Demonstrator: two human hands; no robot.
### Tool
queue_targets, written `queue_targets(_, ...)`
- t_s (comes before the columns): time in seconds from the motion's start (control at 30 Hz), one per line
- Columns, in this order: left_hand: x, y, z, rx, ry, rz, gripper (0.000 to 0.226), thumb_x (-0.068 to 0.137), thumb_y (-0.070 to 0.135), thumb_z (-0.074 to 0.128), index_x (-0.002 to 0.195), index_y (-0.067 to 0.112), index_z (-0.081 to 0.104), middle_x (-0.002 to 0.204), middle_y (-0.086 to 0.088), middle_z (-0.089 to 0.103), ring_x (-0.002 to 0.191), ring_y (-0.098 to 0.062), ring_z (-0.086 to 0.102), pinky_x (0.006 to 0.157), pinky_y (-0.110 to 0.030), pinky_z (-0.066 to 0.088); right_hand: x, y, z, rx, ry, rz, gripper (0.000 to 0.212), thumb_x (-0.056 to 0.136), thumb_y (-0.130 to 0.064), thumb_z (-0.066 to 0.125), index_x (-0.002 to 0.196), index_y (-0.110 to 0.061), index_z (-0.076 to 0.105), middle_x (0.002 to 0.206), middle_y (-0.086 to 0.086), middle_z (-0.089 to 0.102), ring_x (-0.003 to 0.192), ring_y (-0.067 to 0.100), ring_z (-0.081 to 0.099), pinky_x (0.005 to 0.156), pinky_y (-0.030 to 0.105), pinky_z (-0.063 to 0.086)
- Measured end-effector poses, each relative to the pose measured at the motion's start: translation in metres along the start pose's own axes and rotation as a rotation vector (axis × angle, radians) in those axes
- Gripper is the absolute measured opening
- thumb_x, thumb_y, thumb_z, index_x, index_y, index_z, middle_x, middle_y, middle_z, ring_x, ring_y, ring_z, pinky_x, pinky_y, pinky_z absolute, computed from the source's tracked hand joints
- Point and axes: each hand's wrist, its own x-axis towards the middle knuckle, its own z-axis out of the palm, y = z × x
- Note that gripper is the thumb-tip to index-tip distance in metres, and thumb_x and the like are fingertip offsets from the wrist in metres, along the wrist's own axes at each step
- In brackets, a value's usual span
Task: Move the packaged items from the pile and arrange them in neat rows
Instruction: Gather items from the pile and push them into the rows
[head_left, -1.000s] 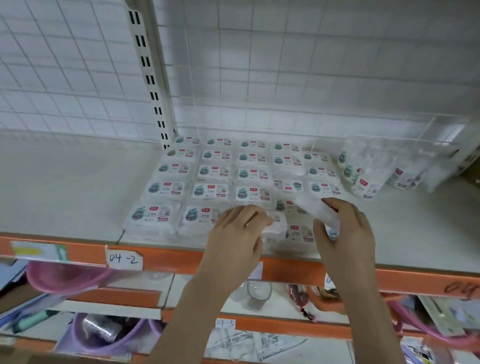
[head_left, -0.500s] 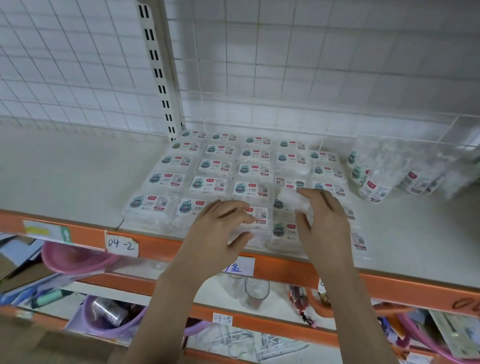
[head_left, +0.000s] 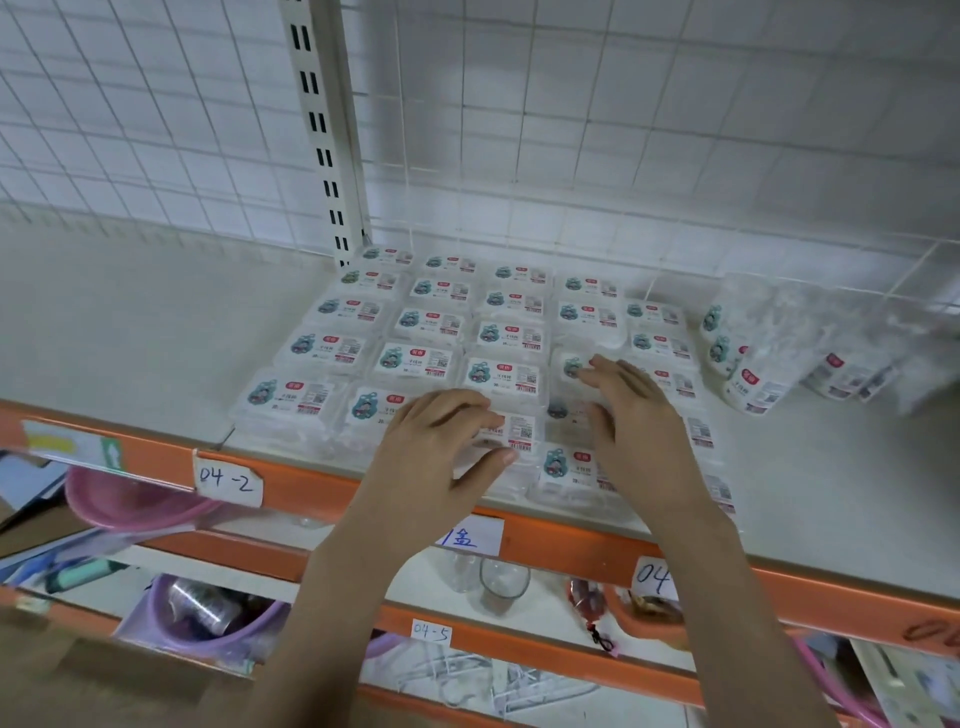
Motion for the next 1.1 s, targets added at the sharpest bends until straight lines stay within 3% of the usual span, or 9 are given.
queue_targets(0.17, 0.002, 0.002, -0.004, -0.055, 0.002, -0.020, 0.044, 0.083, 0.048, 0.050, 0.099, 0.012, 0.069, 0.105, -0.002, 0.062, 0.103, -0.008, 0.050, 0.094, -0.016, 0.033, 0.026, 0.001, 0.001, -0.041, -0.084, 0.031, 0.038, 0.088, 0.004, 0.048, 0.124, -0.007, 0.053, 0.136, 0.011, 0.048, 0.130, 0.028, 0.038, 0.106, 0.035, 0.031)
queue_targets(0.33, 0.006, 0.006, -0.011, -0.058, -0.078, -0.058, 0.048, 0.081, 0.049, 0.047, 0.100, 0.011, 0.069, 0.105, -0.003, 0.062, 0.101, -0.018, 0.057, 0.093, -0.021, 0.037, 0.031, -0.002, -0.004, -0.059, -0.129, 0.036, 0.038, 0.088, -0.001, 0.050, 0.125, -0.009, 0.052, 0.133, 0.010, 0.049, 0.126, 0.028, 0.040, 0.105, 0.035, 0.031)
queue_targets(0.43, 0.009, 0.009, -0.017, -0.076, -0.104, -0.061, 0.048, 0.083, 0.048, 0.044, 0.097, 0.009, 0.070, 0.101, -0.004, 0.064, 0.094, -0.018, 0.059, 0.087, -0.016, 0.038, 0.029, -0.012, -0.006, -0.044, -0.114, 0.044, 0.039, 0.087, -0.003, 0.051, 0.126, -0.006, 0.050, 0.132, 0.013, 0.050, 0.125, 0.030, 0.042, 0.105, 0.037, 0.031)
queue_targets(0.6, 0.012, -0.004, -0.041, -0.052, -0.077, -0.071, 0.034, 0.087, 0.035, 0.051, 0.099, 0.008, 0.068, 0.097, -0.003, 0.064, 0.087, -0.019, 0.059, 0.077, -0.023, 0.046, 0.029, -0.056, -0.005, 0.024, -0.036, 0.034, 0.037, 0.088, -0.008, 0.053, 0.125, -0.005, 0.052, 0.126, 0.013, 0.054, 0.120, 0.031, 0.045, 0.101, 0.039, 0.035)
queue_targets(0.67, 0.006, -0.019, -0.059, -0.025, -0.021, -0.094, 0.028, 0.085, 0.028, 0.054, 0.096, 0.008, 0.068, 0.095, -0.004, 0.065, 0.083, -0.021, 0.061, 0.074, -0.027, 0.049, 0.029, -0.082, 0.001, 0.047, -0.018, 0.009, 0.034, 0.088, -0.007, 0.055, 0.122, -0.005, 0.054, 0.121, 0.014, 0.056, 0.115, 0.032, 0.048, 0.096, 0.039, 0.038)
queue_targets(0.83, -0.038, -0.096, -0.124, 0.109, 0.078, -0.265, 0.038, 0.082, 0.040, 0.045, 0.088, 0.012, 0.069, 0.088, -0.001, 0.068, 0.080, -0.025, 0.063, 0.069, -0.038, 0.053, 0.035, -0.172, 0.038, 0.099, -0.014, -0.049, 0.032, 0.087, -0.007, 0.055, 0.119, -0.004, 0.056, 0.116, 0.015, 0.060, 0.111, 0.032, 0.051, 0.094, 0.037, 0.040)
queue_targets(1.1, -0.167, -0.248, -0.277, 0.307, 0.177, -0.558, 0.029, 0.079, 0.029, 0.051, 0.092, 0.010, 0.069, 0.092, -0.007, 0.068, 0.085, -0.032, 0.062, 0.072, -0.039, 0.051, 0.048, -0.391, 0.162, 0.255, -0.113, -0.192, 0.029, 0.088, -0.010, 0.055, 0.116, -0.005, 0.058, 0.113, 0.010, 0.062, 0.109, 0.029, 0.054, 0.091, 0.030, 0.037)
